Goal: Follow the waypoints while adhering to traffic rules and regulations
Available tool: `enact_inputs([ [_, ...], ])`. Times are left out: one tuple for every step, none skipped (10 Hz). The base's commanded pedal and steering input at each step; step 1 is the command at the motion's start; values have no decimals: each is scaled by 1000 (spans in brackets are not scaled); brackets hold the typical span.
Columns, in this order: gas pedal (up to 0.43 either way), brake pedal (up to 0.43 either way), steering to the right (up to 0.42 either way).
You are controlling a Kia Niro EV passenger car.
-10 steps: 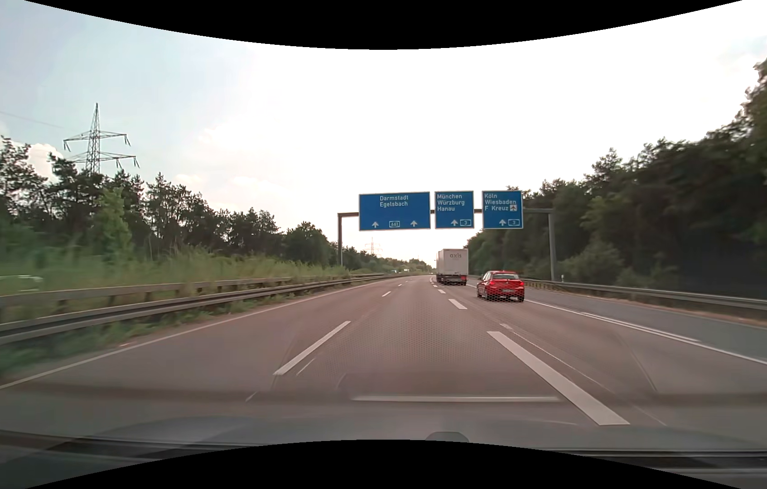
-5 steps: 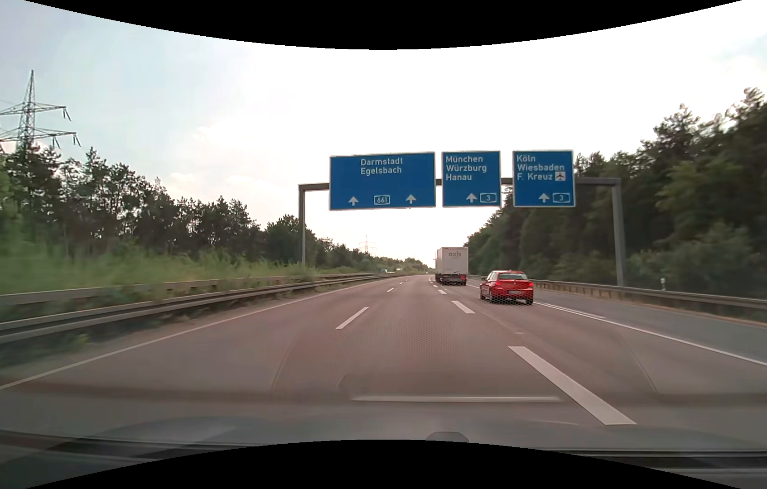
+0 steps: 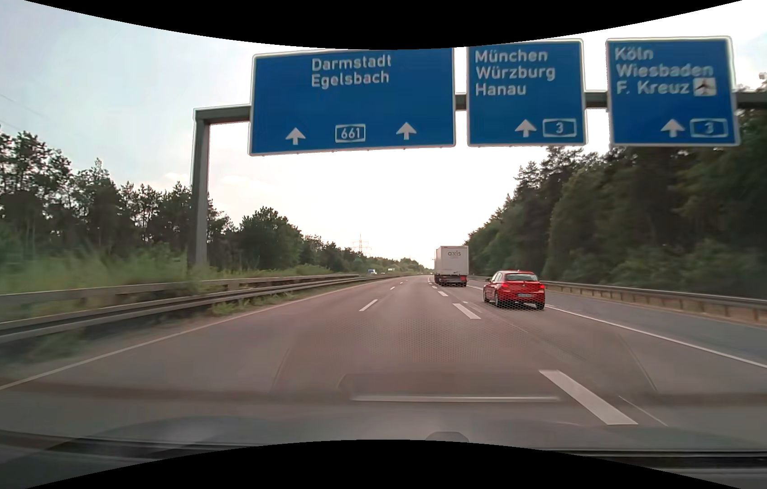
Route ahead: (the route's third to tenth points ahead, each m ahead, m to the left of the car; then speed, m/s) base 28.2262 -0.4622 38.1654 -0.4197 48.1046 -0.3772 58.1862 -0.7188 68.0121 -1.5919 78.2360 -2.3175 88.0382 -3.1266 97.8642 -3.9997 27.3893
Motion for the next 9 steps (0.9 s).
enact_inputs([
  [228,0,1],
  [228,0,1],
  [228,0,1],
  [228,0,0],
  [228,0,0],
  [228,0,-1],
  [228,0,-1],
  [228,0,-1],
  [228,0,0],
])
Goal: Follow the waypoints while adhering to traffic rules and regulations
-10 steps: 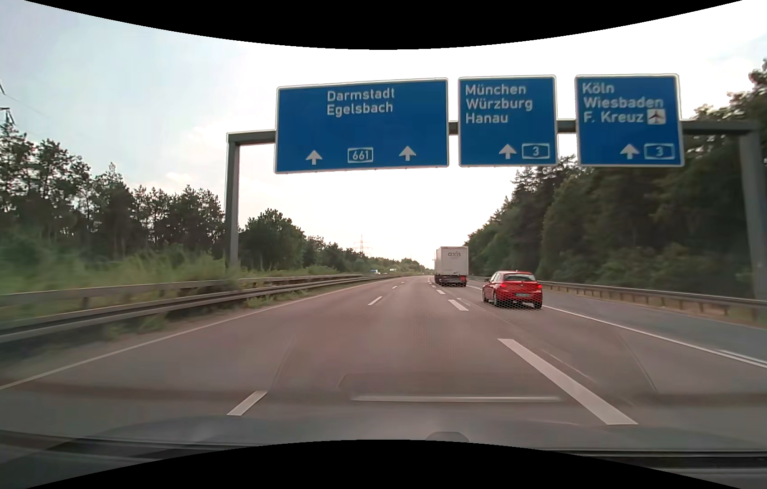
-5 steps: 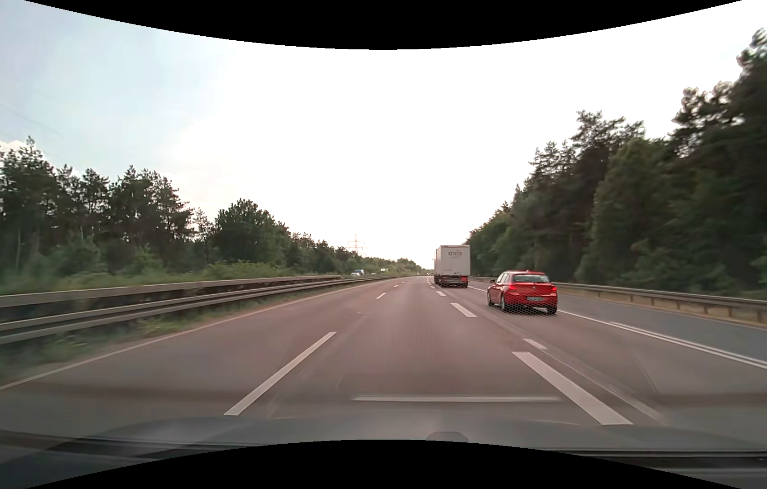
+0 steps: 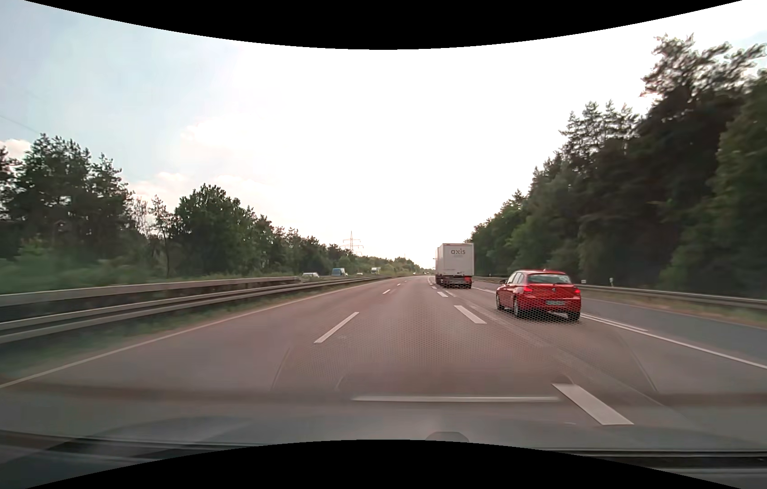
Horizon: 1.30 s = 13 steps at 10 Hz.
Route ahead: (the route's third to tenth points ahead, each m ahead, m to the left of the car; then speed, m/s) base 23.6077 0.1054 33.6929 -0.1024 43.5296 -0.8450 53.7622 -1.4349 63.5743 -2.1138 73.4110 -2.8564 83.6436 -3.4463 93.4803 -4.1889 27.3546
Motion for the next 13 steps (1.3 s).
enact_inputs([
  [228,0,-1],
  [228,0,-1],
  [228,0,0],
  [228,0,0],
  [228,0,-1],
  [228,0,0],
  [228,0,0],
  [228,0,0],
  [228,0,1],
  [228,0,1],
  [228,0,1],
  [228,0,1],
  [228,0,1],
])
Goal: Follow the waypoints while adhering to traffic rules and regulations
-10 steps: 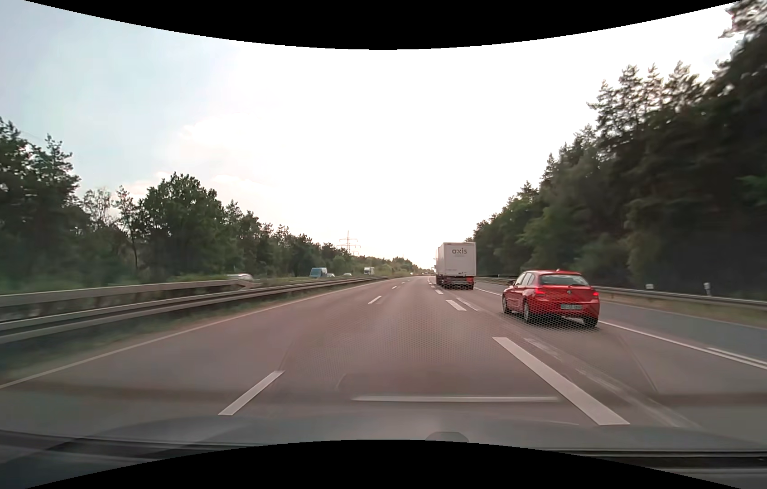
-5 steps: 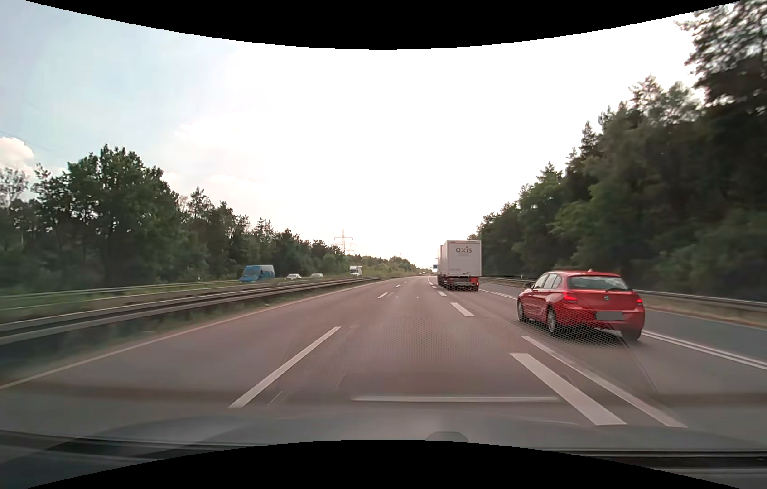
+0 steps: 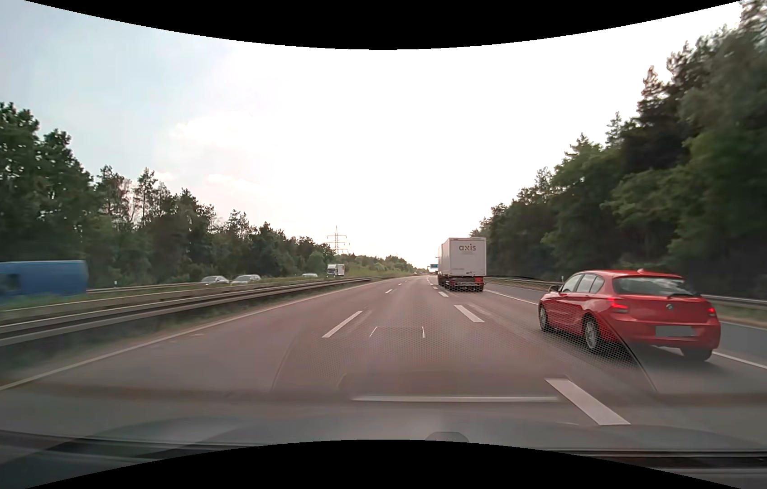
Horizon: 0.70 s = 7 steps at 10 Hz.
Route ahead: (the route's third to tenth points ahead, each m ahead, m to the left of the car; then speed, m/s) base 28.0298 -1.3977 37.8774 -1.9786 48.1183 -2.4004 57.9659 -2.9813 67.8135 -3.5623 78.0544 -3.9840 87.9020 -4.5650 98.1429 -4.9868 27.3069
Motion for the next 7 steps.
enact_inputs([
  [228,0,1],
  [228,0,1],
  [228,0,1],
  [228,0,1],
  [228,0,0],
  [228,0,0],
  [228,0,0],
])
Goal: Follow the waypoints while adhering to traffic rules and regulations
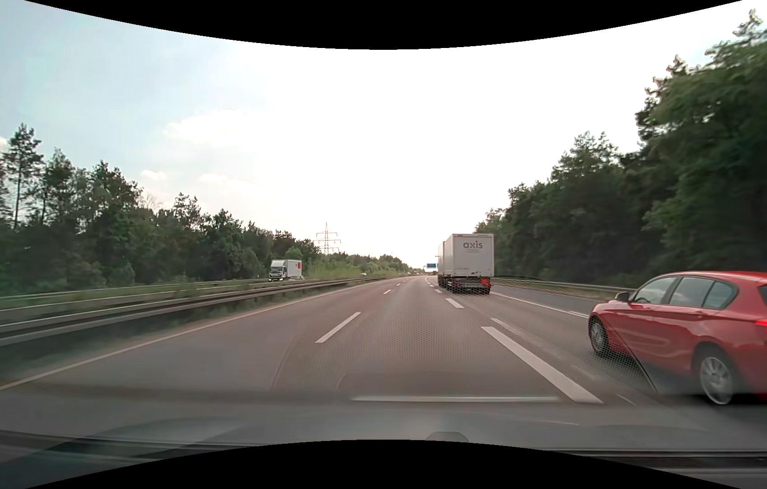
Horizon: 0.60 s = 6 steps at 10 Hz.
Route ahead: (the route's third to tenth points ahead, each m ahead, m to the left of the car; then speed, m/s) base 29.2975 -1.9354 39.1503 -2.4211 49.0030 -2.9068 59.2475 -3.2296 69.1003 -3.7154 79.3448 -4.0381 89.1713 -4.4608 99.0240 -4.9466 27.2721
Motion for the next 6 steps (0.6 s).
enact_inputs([
  [228,0,0],
  [228,0,0],
  [228,0,0],
  [228,0,0],
  [228,0,0],
  [228,0,0],
])
